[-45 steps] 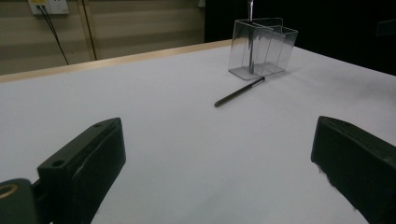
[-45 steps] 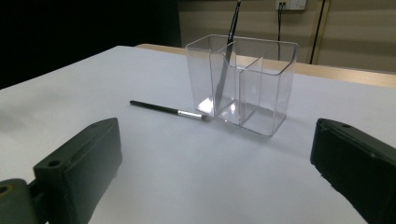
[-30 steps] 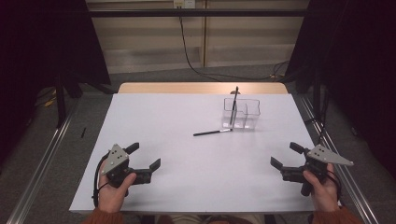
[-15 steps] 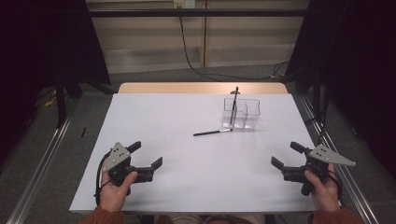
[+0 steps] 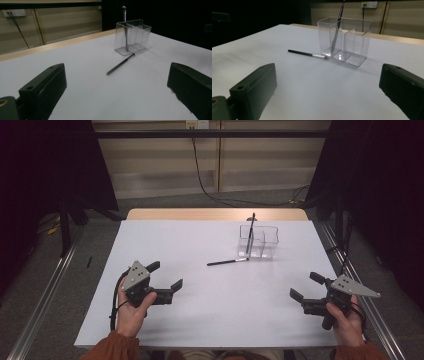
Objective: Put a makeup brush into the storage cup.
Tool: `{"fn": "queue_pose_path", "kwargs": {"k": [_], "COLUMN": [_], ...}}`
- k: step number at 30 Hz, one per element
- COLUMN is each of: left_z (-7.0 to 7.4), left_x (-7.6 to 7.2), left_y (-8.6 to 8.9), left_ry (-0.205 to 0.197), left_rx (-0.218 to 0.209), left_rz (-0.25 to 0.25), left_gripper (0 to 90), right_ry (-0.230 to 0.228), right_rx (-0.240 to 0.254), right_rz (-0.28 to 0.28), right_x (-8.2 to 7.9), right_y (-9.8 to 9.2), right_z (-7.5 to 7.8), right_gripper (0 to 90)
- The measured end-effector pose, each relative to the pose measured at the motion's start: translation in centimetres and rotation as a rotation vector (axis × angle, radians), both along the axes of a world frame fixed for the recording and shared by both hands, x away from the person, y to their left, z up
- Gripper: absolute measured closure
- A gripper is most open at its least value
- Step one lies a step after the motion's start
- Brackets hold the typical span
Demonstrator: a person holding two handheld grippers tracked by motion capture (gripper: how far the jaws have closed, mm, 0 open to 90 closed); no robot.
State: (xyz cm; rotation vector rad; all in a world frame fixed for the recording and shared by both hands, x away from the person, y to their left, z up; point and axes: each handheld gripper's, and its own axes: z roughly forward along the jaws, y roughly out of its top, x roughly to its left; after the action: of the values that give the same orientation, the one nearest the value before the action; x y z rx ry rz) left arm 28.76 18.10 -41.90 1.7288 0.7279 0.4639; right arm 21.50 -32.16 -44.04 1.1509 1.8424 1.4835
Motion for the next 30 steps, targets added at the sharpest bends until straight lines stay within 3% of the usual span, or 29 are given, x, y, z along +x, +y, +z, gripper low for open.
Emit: {"fn": "queue_pose_path", "kwargs": {"k": [10,18,21,24,30], "left_z": [0.5,1.1,1.4,1.7,1.8], "left_x": [1.5,2.4,3.1,3.7,4.8], "left_y": [-2.0,-4.0,-4.6,-4.9,-5.7], "left_ry": [-0.004,-0.021,-0.020,-0.019,-0.016], "left_rx": [0.032,0.017,0.049,0.027,0.022], "left_rz": [-0.039,-0.068,-0.086,-0.086,-0.088], "left_gripper": [2.5,2.6,3.0,3.2,2.9], "right_ry": [0.002,-0.008,-0.008,-0.007,-0.008], "right_rx": [-0.003,0.000,0.002,0.002,-0.001], "right_rz": [0.018,0.027,0.027,0.028,0.037], "right_x": [0.3,0.2,0.2,0.2,0.2], "right_y": [0.3,0.2,0.2,0.2,0.2], "right_z": [0.0,0.1,0.1,0.0,0.0], "right_gripper": [0.8,0.7,0.7,0.7,0.7]}}
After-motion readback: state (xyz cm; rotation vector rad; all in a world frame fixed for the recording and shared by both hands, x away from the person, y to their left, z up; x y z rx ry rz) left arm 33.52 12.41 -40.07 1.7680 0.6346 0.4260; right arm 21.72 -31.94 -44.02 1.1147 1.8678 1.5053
